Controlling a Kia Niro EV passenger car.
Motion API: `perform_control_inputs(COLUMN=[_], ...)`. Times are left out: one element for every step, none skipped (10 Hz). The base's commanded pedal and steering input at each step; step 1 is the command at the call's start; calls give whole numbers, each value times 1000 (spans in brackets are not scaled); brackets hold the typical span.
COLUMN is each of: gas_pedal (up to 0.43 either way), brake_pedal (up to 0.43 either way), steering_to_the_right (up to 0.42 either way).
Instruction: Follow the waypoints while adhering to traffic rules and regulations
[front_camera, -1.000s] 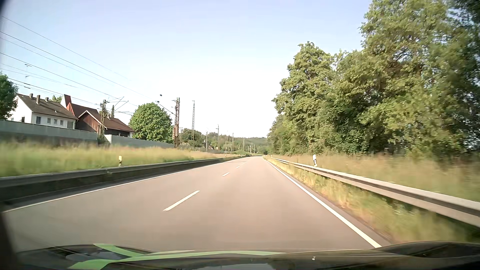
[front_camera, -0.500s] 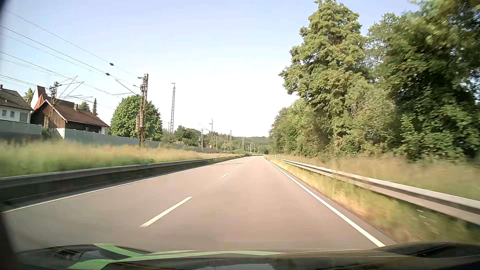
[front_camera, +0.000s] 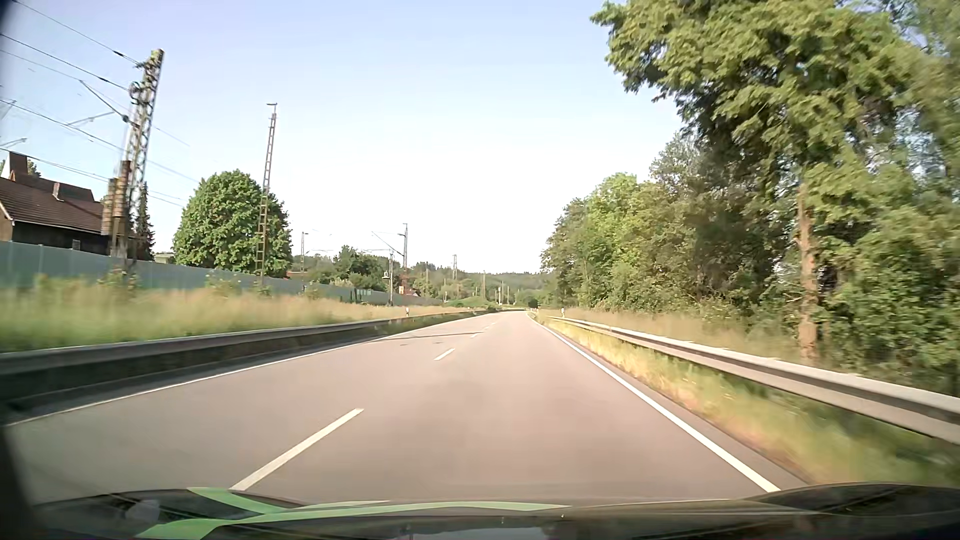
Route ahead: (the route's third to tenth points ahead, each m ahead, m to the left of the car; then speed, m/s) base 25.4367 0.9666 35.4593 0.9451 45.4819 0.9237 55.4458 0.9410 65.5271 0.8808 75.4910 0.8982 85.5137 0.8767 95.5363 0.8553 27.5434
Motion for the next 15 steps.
perform_control_inputs(gas_pedal=[110, 39, 0, 0, 0, 0, 0, 0, 8, 28, 28, 47, 79, 110, 150], brake_pedal=[0, 0, 0, 0, 0, 0, 0, 0, 0, 0, 0, 0, 0, 0, 0], steering_to_the_right=[0, 0, 1, 3, 3, 3, 3, 2, 0, 0, 0, 0, 0, 0, 0])
